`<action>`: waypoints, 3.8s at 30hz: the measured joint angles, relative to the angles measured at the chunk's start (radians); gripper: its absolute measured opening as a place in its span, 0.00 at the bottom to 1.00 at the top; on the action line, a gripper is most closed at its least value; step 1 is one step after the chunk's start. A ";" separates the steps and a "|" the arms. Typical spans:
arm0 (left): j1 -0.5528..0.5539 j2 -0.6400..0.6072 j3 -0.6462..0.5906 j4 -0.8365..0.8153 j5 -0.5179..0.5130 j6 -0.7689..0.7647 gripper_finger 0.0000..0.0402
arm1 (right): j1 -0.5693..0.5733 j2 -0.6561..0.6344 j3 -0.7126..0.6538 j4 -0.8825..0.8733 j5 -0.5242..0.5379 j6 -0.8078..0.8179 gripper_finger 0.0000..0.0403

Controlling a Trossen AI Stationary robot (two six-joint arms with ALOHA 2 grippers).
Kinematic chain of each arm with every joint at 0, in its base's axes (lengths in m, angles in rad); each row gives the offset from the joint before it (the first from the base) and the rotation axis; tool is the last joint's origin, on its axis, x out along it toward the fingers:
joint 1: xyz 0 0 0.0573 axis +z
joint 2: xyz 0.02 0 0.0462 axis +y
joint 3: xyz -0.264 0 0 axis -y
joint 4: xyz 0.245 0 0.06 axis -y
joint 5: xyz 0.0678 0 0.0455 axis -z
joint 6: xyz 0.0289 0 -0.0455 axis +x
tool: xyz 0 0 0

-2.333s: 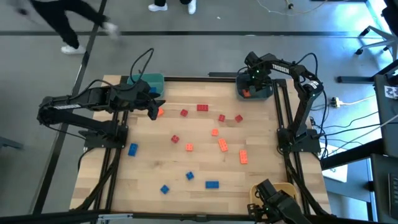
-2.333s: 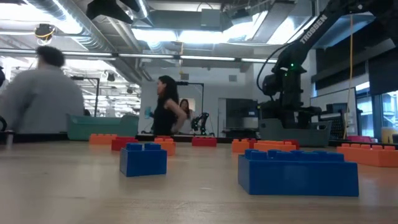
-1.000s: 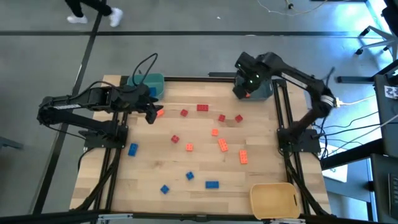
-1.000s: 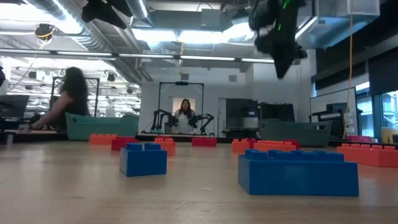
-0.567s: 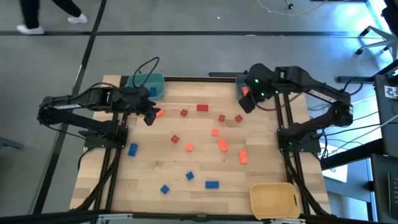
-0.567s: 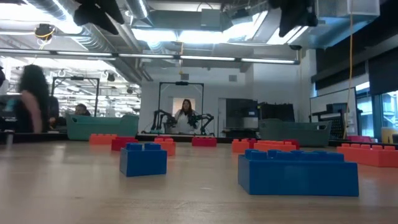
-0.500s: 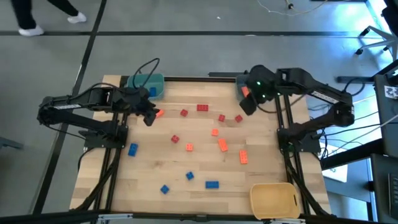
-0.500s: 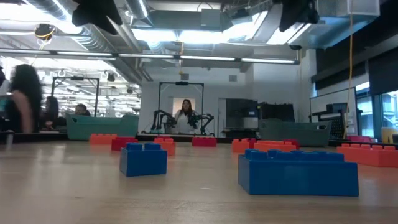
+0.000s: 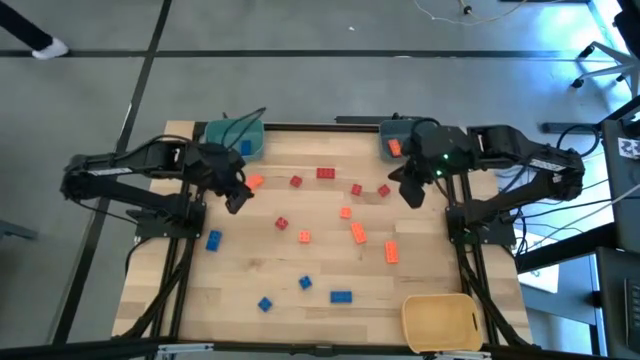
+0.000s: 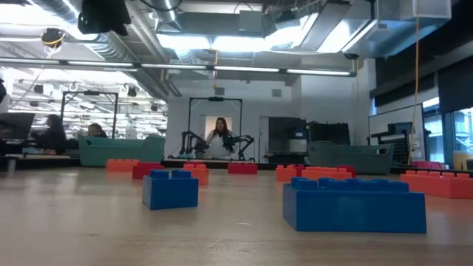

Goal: Sort & place blocks by color
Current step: Put the red game piece into the yellow bin

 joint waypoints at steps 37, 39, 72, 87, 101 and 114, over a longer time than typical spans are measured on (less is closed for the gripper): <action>-0.105 0.631 -0.001 0.153 0.018 -0.316 0.34 | 0.026 -0.019 -0.001 0.011 0.023 -0.047 0.01; -0.112 0.638 -0.001 0.164 -0.002 -0.317 0.34 | 0.026 -0.020 -0.001 0.014 0.023 -0.046 0.01; -0.157 0.792 -0.001 0.184 -0.190 -0.393 0.34 | 0.025 -0.023 -0.001 0.021 0.023 -0.045 0.01; -0.150 0.792 -0.001 0.192 -0.219 -0.394 0.34 | 0.025 -0.023 -0.001 0.022 0.023 -0.042 0.01; -0.148 0.792 -0.001 0.191 -0.208 -0.436 0.34 | 0.025 -0.023 -0.001 0.006 -0.118 -0.124 0.01; -0.148 0.792 -0.001 0.191 -0.208 -0.436 0.34 | 0.025 -0.023 -0.001 0.006 -0.242 -0.252 0.01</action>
